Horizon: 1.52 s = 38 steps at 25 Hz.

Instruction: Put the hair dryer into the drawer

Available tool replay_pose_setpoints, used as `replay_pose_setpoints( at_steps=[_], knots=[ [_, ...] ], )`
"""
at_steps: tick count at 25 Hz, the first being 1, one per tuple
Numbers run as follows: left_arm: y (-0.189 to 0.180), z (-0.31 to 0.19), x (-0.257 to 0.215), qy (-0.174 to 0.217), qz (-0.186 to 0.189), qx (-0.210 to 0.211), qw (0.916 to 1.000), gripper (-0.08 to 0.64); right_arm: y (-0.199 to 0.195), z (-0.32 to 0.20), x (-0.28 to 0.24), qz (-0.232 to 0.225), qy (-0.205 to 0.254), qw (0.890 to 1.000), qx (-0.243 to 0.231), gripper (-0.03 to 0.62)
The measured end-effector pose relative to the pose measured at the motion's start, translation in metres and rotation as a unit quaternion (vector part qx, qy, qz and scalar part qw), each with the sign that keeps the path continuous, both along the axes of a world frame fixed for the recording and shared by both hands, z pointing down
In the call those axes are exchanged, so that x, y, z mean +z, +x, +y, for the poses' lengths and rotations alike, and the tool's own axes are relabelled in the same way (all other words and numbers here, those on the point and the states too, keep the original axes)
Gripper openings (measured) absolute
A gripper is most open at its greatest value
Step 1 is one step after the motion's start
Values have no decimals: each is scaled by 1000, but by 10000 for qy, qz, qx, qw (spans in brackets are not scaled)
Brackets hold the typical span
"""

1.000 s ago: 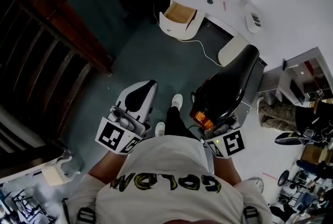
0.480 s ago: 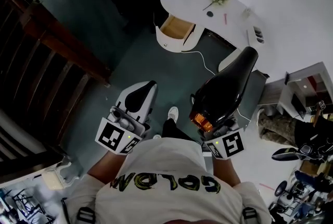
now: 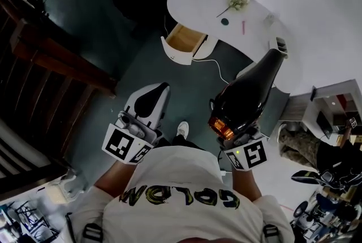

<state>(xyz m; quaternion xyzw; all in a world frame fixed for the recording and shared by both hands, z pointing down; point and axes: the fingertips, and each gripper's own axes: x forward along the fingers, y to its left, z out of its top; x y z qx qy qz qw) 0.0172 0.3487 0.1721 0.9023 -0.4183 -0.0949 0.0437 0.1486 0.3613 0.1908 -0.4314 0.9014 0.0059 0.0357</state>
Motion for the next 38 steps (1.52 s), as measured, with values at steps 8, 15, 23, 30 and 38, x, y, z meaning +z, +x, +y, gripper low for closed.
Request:
replay_pose_setpoints(
  at_steps=[8, 15, 23, 30, 38],
  knots=[
    [8, -40, 3, -55, -35, -55, 10000, 11, 9, -40, 4, -10, -52, 10000, -50, 233],
    [5, -84, 7, -15, -3, -17, 10000, 11, 0, -84, 10, -4, -84, 9999, -88, 233],
    [-27, -170, 7, -12, 50, 2, 10000, 12, -32, -171, 13, 109, -96, 9998, -107, 233],
    [-65, -259, 4, -71, 108, 81, 9999, 11, -71, -259, 6, 188, -135, 9997, -62, 233],
    [-102, -342, 3, -76, 173, 271, 9995, 11, -113, -342, 4, 299, -134, 9995, 31, 233]
  ],
)
